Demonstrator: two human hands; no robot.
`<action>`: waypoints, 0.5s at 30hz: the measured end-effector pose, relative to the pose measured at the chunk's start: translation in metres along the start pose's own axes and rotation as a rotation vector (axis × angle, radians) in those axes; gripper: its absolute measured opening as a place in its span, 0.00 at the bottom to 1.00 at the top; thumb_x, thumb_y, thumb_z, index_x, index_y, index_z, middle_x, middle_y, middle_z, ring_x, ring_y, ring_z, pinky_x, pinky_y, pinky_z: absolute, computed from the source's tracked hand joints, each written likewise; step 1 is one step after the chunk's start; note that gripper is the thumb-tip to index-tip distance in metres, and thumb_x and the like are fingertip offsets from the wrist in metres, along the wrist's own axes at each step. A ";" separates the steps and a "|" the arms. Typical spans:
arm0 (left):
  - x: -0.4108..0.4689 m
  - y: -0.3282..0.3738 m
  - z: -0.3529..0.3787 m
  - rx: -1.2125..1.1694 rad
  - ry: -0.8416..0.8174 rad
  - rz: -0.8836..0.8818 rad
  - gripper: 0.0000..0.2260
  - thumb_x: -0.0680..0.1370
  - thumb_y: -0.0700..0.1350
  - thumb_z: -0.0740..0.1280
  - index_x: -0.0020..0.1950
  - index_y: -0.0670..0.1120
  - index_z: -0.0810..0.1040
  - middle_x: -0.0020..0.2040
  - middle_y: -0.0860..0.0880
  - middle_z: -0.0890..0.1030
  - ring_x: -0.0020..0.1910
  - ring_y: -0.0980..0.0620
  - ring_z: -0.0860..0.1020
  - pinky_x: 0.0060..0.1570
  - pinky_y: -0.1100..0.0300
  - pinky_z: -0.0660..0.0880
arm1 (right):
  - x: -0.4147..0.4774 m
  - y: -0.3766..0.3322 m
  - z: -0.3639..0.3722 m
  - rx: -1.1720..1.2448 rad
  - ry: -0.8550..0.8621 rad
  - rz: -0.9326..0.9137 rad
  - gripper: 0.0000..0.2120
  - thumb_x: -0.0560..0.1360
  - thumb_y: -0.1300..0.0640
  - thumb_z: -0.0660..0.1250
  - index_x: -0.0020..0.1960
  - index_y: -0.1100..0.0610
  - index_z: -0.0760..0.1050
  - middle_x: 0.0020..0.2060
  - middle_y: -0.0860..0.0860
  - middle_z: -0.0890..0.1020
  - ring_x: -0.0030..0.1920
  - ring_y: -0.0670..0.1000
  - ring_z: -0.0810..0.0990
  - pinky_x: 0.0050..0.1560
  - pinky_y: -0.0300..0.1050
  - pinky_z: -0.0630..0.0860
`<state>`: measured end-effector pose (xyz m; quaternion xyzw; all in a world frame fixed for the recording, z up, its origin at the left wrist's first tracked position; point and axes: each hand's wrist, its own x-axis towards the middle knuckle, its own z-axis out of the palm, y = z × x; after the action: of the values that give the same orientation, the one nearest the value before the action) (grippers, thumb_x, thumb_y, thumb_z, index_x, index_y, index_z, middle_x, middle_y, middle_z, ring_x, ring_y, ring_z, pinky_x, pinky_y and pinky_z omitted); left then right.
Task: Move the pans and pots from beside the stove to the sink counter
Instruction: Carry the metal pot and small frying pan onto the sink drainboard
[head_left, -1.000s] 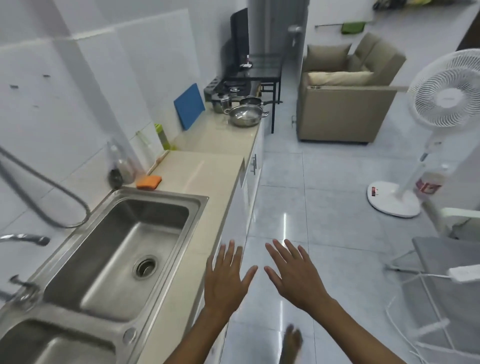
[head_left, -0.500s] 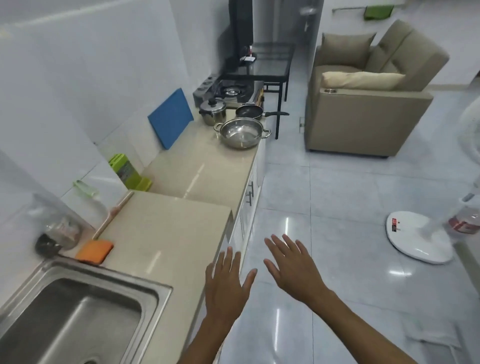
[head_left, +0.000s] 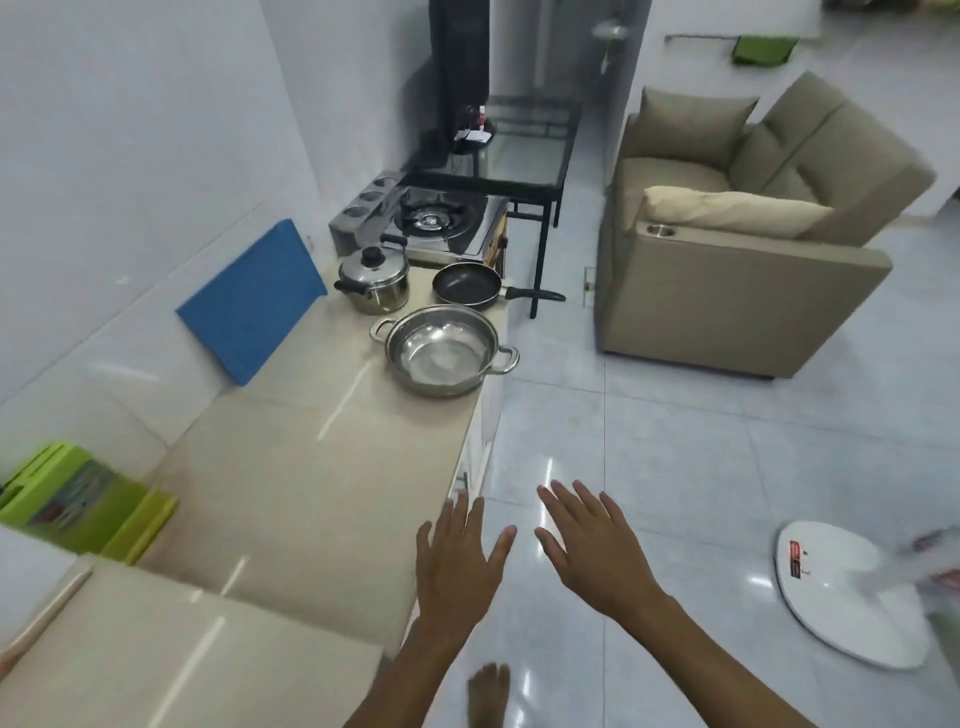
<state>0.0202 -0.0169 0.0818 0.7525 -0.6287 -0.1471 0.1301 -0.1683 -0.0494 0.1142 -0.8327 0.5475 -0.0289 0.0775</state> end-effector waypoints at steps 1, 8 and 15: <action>0.026 0.008 0.000 -0.001 -0.002 0.010 0.33 0.81 0.69 0.49 0.81 0.53 0.62 0.82 0.51 0.60 0.82 0.52 0.56 0.79 0.48 0.51 | 0.024 0.012 -0.004 -0.008 -0.007 -0.011 0.35 0.82 0.37 0.38 0.77 0.52 0.67 0.75 0.52 0.72 0.75 0.59 0.69 0.73 0.60 0.66; 0.169 0.052 0.005 0.044 0.001 -0.036 0.32 0.81 0.67 0.50 0.79 0.51 0.65 0.82 0.50 0.63 0.81 0.52 0.59 0.78 0.48 0.54 | 0.172 0.084 -0.024 0.001 0.023 -0.054 0.28 0.82 0.42 0.51 0.76 0.54 0.69 0.72 0.53 0.75 0.73 0.59 0.72 0.71 0.60 0.69; 0.288 0.085 0.044 -0.148 0.015 -0.310 0.28 0.82 0.65 0.55 0.78 0.52 0.68 0.78 0.51 0.69 0.78 0.52 0.65 0.76 0.48 0.60 | 0.332 0.176 -0.016 0.066 -0.033 -0.174 0.27 0.83 0.41 0.52 0.79 0.52 0.64 0.76 0.52 0.71 0.76 0.57 0.68 0.74 0.57 0.64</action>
<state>-0.0259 -0.3154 0.0566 0.8299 -0.4915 -0.2058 0.1654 -0.1977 -0.4236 0.0893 -0.8744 0.4707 -0.0395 0.1111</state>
